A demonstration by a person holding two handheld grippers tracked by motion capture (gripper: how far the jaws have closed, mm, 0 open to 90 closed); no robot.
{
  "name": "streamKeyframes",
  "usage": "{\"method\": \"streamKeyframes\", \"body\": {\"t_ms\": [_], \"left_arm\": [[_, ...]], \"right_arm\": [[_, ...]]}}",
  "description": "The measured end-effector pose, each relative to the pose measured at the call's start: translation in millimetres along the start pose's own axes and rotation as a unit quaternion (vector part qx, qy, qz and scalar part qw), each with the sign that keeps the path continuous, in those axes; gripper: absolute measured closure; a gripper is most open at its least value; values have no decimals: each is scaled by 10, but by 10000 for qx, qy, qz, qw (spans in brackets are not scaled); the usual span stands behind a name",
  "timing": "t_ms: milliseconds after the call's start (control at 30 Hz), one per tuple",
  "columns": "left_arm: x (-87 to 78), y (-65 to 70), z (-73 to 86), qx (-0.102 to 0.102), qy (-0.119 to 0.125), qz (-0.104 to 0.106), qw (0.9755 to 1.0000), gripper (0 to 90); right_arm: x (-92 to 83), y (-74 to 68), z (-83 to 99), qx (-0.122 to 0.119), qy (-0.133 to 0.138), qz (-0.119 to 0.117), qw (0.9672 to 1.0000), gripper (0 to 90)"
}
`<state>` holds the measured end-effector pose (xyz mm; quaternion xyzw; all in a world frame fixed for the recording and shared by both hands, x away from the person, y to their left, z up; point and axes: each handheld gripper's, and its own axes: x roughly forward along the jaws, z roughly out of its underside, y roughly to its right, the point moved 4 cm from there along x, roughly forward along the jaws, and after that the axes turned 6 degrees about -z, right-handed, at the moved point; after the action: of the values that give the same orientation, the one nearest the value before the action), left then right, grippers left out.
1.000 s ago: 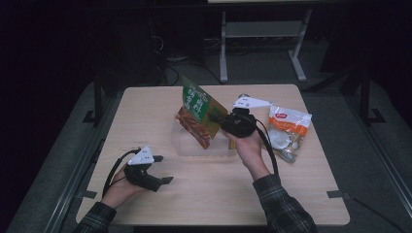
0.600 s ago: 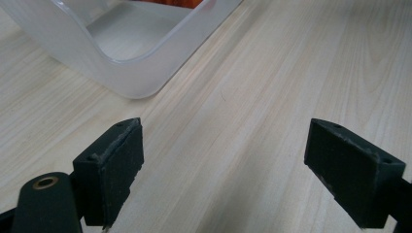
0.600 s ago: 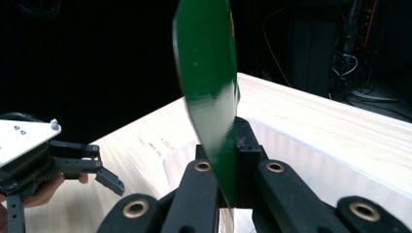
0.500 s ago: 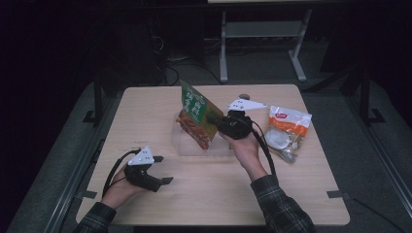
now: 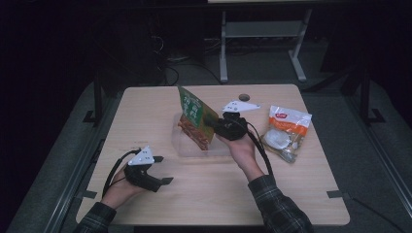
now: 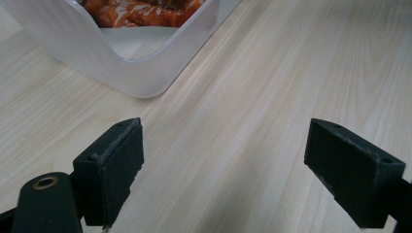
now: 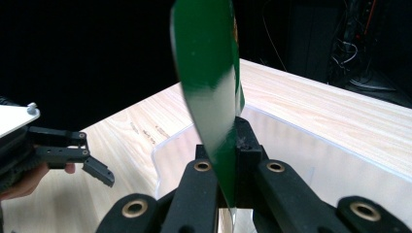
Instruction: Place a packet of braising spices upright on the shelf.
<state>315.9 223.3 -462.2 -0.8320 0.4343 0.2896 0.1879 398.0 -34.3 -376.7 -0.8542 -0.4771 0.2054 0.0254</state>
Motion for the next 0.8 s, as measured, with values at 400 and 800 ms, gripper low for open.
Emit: {"method": "streamKeyframes", "body": {"t_ms": [400, 800], "left_arm": [[-3, 2, 26, 22, -68, -2, 10000, 139], [12, 9, 27, 23, -70, 23, 10000, 139]], "right_arm": [[100, 6, 2, 0, -46, -33, 10000, 839], [18, -25, -18, 33, -110, -146, 9998, 468]]}}
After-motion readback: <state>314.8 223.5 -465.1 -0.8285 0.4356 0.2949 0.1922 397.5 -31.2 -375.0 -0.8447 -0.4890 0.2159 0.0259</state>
